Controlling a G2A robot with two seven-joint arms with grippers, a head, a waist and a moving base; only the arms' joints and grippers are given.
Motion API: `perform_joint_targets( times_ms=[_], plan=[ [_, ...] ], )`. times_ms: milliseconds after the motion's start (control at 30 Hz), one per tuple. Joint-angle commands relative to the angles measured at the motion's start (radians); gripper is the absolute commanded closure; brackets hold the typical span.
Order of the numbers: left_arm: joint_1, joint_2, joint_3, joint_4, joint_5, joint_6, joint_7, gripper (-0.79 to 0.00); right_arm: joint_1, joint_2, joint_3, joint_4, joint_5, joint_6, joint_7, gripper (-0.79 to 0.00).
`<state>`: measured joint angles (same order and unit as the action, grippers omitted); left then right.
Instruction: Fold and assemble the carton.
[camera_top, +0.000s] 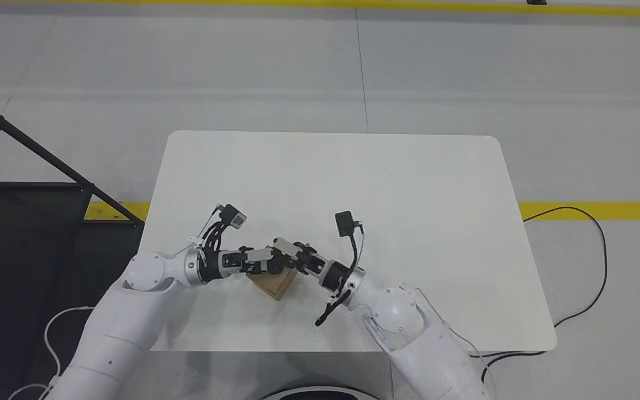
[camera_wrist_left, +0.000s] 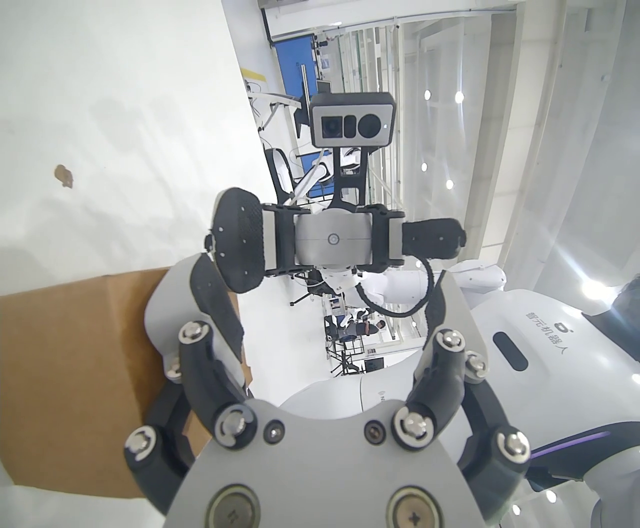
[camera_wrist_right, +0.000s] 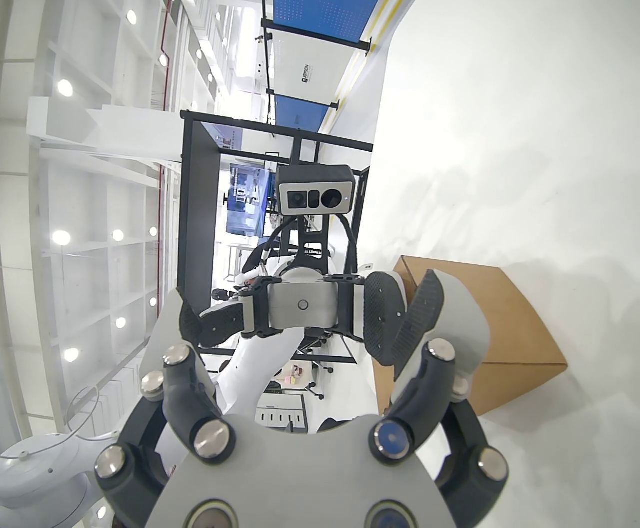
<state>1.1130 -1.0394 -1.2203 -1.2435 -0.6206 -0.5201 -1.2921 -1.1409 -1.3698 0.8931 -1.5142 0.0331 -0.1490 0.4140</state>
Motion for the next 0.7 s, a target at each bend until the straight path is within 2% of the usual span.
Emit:
perform_joint_targets(
  times_ms=[0,300,533,667],
  plan=[
    [0.001,0.000,0.000,-0.001,0.000,0.002,-0.001,-0.785,0.001,-0.001,0.001,0.004,0.002,0.002,-0.001,-0.785],
    [-0.001,-0.001,0.002,0.002,-0.002,0.001,-0.002,-0.785,-0.004,-0.004,0.009,0.006,0.003,0.000,-0.004,-0.785],
    [-0.002,-0.001,0.000,0.001,-0.001,-0.001,-0.002,-0.785,-0.029,-0.004,0.029,-0.013,0.006,-0.074,-0.040,-0.785],
    [0.000,-0.001,-0.002,-0.002,-0.001,0.000,-0.002,-0.785,-0.033,-0.004,0.029,-0.014,-0.002,-0.070,-0.026,-0.785]
  ],
)
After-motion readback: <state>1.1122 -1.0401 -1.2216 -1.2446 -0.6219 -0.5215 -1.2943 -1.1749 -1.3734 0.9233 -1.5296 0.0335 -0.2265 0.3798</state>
